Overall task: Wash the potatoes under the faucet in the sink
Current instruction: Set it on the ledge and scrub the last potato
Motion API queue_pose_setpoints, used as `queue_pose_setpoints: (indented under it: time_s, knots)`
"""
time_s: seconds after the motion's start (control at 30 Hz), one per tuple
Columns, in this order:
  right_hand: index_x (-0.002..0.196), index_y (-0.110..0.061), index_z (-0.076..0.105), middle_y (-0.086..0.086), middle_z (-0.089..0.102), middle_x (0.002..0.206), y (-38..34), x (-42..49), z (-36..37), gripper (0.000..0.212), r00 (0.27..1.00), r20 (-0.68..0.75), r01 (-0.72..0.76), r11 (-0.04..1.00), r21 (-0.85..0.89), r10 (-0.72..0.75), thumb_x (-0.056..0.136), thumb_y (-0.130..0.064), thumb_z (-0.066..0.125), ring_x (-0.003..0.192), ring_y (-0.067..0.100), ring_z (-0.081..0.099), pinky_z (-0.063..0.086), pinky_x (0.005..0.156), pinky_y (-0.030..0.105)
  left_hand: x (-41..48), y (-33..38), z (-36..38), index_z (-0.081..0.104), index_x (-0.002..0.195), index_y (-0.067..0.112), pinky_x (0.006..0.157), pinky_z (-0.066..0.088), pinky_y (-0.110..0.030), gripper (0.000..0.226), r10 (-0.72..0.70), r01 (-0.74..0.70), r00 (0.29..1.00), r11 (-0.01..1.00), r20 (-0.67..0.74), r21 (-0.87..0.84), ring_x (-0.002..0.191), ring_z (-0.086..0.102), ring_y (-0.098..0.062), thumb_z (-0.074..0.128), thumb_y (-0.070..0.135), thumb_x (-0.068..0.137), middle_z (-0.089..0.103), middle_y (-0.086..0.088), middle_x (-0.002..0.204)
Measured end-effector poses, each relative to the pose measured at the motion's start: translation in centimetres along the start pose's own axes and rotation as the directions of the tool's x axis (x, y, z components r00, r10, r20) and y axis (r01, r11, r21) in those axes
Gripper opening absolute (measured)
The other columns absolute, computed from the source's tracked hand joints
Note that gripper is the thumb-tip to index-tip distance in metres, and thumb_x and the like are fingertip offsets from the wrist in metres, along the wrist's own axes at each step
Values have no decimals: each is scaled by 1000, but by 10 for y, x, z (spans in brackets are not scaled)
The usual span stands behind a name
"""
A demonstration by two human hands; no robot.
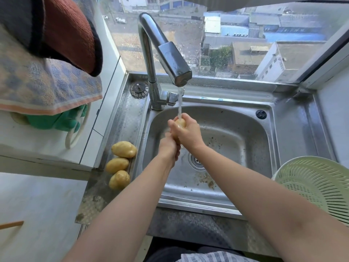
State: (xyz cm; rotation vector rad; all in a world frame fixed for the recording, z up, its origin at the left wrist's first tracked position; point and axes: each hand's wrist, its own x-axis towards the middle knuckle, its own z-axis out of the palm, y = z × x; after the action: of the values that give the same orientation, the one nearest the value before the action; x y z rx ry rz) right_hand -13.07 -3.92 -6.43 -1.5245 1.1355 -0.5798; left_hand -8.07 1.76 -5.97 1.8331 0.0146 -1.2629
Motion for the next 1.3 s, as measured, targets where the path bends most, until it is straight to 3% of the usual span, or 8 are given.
queue_pose_setpoints:
  time_s: [0.1, 0.17, 0.27, 0.4, 0.6, 0.8, 1.0, 1.3]
  knots:
    - [56, -27, 60, 3, 63, 66, 1, 5, 6, 40, 969, -105, -211, 970, 124, 224, 85, -51, 46, 78, 35, 67, 56, 79, 52, 11, -7, 2, 68, 101, 0, 73, 52, -34, 68, 112, -72, 986, 952, -120, 297, 77, 65, -32, 13, 41, 99, 69, -17, 88]
    - [58, -32, 64, 4, 65, 70, 0, 0, 6, 45, 963, -119, -207, 949, 237, 240, 91, -50, 41, 76, 32, 68, 56, 81, 54, 14, -8, 1, 67, 108, -2, 94, 49, -44, 66, 133, -60, 975, 931, -179, 361, 104, 63, -39, 15, 36, 99, 68, -22, 110]
    - [83, -21, 65, 4, 62, 81, -6, -8, 2, 28, 995, -26, -80, 923, 377, 97, 101, -32, 46, 78, 19, 62, 57, 73, 41, 19, -14, -5, 66, 101, -2, 87, 52, -49, 56, 139, -78, 970, 954, -199, 289, 102, 63, -44, 26, 36, 96, 67, -28, 107]
    - [93, -23, 57, 12, 61, 100, -2, -4, 1, 9, 985, 137, -136, 960, 245, 104, 92, -32, 57, 91, 27, 63, 57, 74, 39, 15, -13, -13, 63, 86, 4, 59, 43, -34, 42, 163, -139, 971, 980, -173, 144, 62, 53, -25, 41, 39, 97, 58, -16, 74]
    - [75, -20, 59, 17, 67, 103, -8, 7, 12, 46, 878, -83, -402, 820, 408, 472, 101, -38, 27, 99, 34, 64, 54, 90, 51, -2, -3, -13, 58, 115, 13, 66, 58, -28, 32, 288, -284, 934, 957, 211, -51, 86, 67, -16, 40, 35, 102, 68, -9, 102]
    - [99, -17, 55, 8, 58, 95, -4, 5, -2, 31, 856, 84, -476, 716, 511, 510, 102, -42, 37, 80, 23, 59, 52, 63, 36, 3, -6, -14, 69, 100, 14, 76, 59, -46, 44, 485, -507, 861, 841, 152, 190, 88, 71, -29, 38, 45, 99, 73, -14, 96]
    - [108, -11, 53, 9, 53, 96, 7, 14, -9, 27, 856, 94, -488, 732, 476, 509, 102, -34, 41, 76, 18, 54, 50, 70, 36, -3, -4, -19, 63, 105, -3, 73, 60, -28, 31, 366, -424, 857, 901, 363, 94, 80, 69, -24, 39, 16, 103, 69, -17, 92]
    - [126, -8, 49, 7, 55, 100, 12, 18, -1, 37, 878, 111, -462, 762, 453, 466, 103, -35, 39, 89, 19, 55, 49, 95, 44, -3, 4, -11, 71, 90, -10, 82, 59, -44, 28, 270, -272, 946, 962, 180, -13, 86, 70, -39, 57, 15, 88, 70, -30, 93]
